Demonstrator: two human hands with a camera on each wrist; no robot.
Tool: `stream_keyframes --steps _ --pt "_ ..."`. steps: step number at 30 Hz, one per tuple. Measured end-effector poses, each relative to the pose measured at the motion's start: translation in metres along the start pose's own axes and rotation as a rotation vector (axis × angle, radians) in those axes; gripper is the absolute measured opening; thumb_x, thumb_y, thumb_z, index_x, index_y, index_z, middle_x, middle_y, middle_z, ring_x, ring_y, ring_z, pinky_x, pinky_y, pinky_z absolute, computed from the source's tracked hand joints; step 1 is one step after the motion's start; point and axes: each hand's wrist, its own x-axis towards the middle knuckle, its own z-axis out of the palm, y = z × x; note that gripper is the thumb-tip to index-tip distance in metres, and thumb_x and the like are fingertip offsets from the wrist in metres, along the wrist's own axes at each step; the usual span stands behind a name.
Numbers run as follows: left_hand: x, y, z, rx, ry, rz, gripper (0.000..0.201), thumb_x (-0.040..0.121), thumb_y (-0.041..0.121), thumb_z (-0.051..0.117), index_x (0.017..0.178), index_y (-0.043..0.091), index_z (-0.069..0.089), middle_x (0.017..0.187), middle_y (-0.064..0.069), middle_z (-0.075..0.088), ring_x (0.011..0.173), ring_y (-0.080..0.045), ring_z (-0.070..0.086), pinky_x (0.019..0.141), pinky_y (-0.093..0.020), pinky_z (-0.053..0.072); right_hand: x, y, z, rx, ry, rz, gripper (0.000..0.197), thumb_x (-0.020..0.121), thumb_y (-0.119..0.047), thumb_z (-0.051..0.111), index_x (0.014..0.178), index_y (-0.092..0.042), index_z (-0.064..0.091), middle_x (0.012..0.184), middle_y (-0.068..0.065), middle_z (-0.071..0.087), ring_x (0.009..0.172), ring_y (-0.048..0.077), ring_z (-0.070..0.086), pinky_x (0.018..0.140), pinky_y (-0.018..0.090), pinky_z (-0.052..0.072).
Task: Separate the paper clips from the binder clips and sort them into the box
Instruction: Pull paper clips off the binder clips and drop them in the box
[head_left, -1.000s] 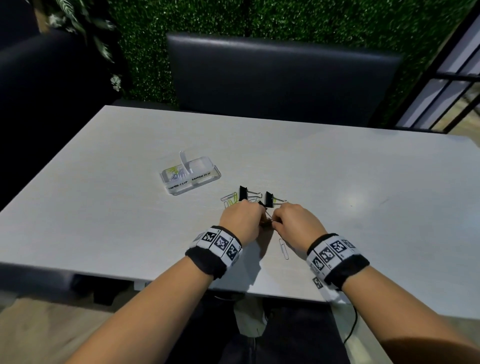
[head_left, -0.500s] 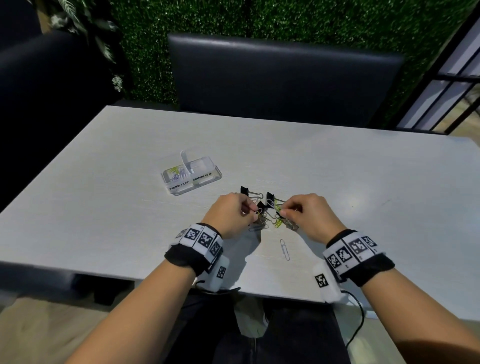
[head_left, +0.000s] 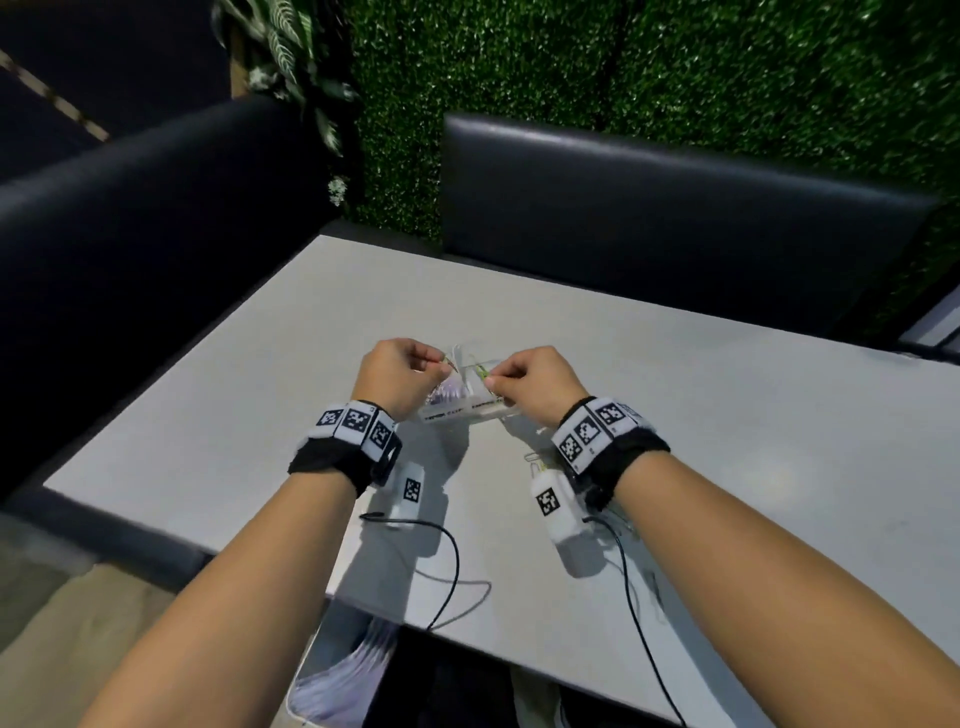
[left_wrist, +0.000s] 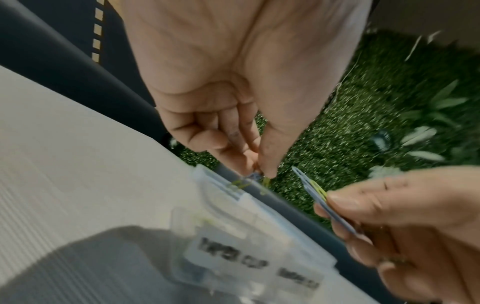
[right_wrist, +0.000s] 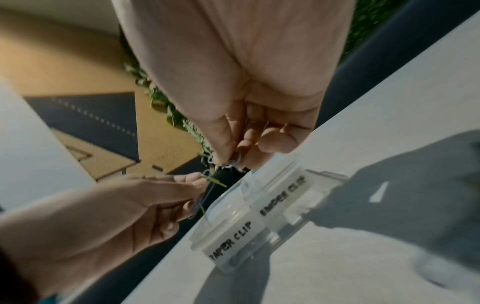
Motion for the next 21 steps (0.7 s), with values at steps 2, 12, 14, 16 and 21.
stream_keyframes --steps 2,12,14,16,21 --pt "0.012 -0.005 -0.002 0.075 0.026 -0.028 0.006 0.079 0.021 0.081 0.081 0.021 0.076 0.074 0.004 0.074 0.074 -0.013 0.070 0.079 -0.027 0.058 0.018 -0.013 0.015 -0.061 -0.018 -0.003 0.008 0.084 -0.018 0.077 0.082 -0.010 0.079 0.077 0.002 0.073 0.072 0.014 0.065 0.072 0.027 0.051" --pt "-0.010 0.009 0.009 0.107 0.008 0.102 0.007 0.084 0.028 0.075 0.088 0.023 0.078 0.077 0.010 0.074 0.072 -0.004 0.069 0.066 -0.014 0.050 0.005 -0.004 -0.021 -0.110 0.039 -0.013 0.010 0.089 -0.020 0.069 0.084 -0.016 0.077 0.079 -0.001 0.075 0.070 0.014 0.069 0.064 0.023 0.051" --pt "-0.031 0.024 0.022 0.127 -0.134 0.185 0.010 0.084 0.033 0.075 0.090 0.025 0.077 0.079 0.012 0.074 0.072 0.000 0.067 0.066 -0.012 0.048 -0.014 0.017 -0.051 -0.113 0.090 0.011 0.009 0.090 -0.020 0.068 0.086 -0.018 0.075 0.079 -0.003 0.073 0.069 0.013 0.070 0.057 0.018 0.045" --pt "-0.049 0.037 0.040 0.230 -0.352 0.271 0.016 0.085 0.038 0.074 0.097 0.027 0.075 0.086 0.011 0.074 0.075 -0.002 0.068 0.072 -0.015 0.049 -0.037 0.041 -0.077 -0.122 0.103 0.047 0.008 0.090 -0.020 0.068 0.085 -0.020 0.074 0.079 -0.005 0.072 0.070 0.012 0.069 0.058 0.018 0.044" --pt "-0.076 0.044 0.083 0.535 -0.606 0.352 0.031 0.080 0.046 0.077 0.104 0.027 0.073 0.097 0.009 0.074 0.087 -0.012 0.068 0.080 -0.029 0.055 -0.088 0.089 -0.095 -0.304 0.024 0.096 0.007 0.090 -0.024 0.068 0.090 -0.022 0.074 0.088 -0.006 0.071 0.085 0.011 0.066 0.070 0.022 0.049"
